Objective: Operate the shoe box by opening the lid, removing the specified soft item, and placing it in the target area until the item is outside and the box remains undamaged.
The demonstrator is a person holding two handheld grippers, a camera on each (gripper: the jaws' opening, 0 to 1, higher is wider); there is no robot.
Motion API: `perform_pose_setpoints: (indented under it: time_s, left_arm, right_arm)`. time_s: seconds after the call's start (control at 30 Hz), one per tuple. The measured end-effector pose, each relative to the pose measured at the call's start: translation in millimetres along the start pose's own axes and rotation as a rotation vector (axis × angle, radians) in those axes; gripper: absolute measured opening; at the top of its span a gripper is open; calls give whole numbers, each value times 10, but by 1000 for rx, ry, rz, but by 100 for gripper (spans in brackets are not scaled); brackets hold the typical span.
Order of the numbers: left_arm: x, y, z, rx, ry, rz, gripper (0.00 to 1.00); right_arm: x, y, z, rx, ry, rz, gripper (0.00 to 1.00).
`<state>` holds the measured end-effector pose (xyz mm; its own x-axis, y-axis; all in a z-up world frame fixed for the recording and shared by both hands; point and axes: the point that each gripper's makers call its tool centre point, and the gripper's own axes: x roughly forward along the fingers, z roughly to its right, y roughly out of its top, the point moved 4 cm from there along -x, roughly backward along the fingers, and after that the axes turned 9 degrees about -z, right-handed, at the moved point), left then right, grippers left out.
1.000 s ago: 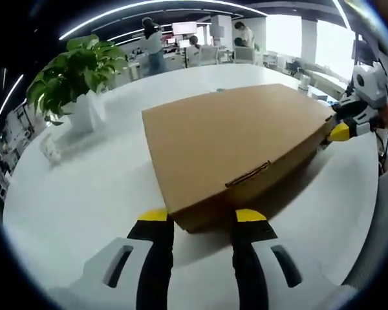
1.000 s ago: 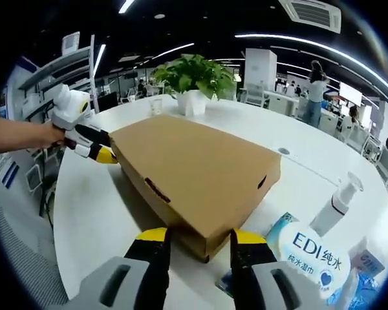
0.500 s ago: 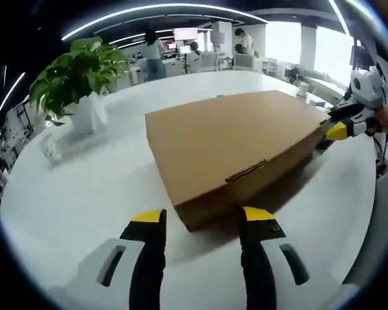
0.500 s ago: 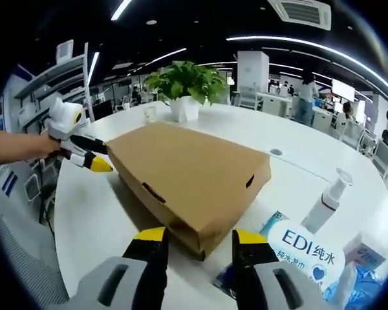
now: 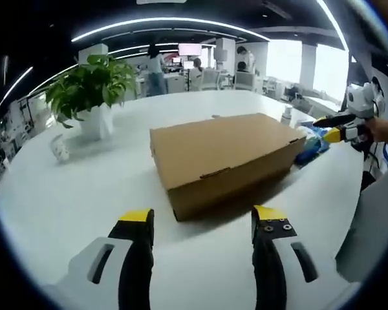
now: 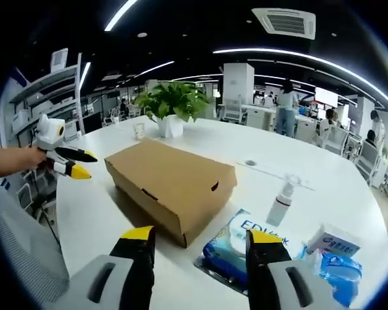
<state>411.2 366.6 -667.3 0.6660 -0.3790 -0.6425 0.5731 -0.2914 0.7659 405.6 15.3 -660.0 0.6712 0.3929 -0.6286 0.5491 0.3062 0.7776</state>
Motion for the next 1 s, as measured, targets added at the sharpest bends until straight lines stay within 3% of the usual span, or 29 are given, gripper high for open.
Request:
perform_pose_setpoints:
  time_s: [0.43,0.73,1.0]
  left_arm:
    - [-288,39,417,14,-38,57,74]
    - [-482,32,609,-8,-40,84,84]
    - [-656,-116,771,14,-42,81,93]
  right_arm:
    - [-604,-293,204,57,-113,21,69]
    - [-912,-551,182,64,-149,6,81]
    - [-1140,-733,139,85,-177,15,89]
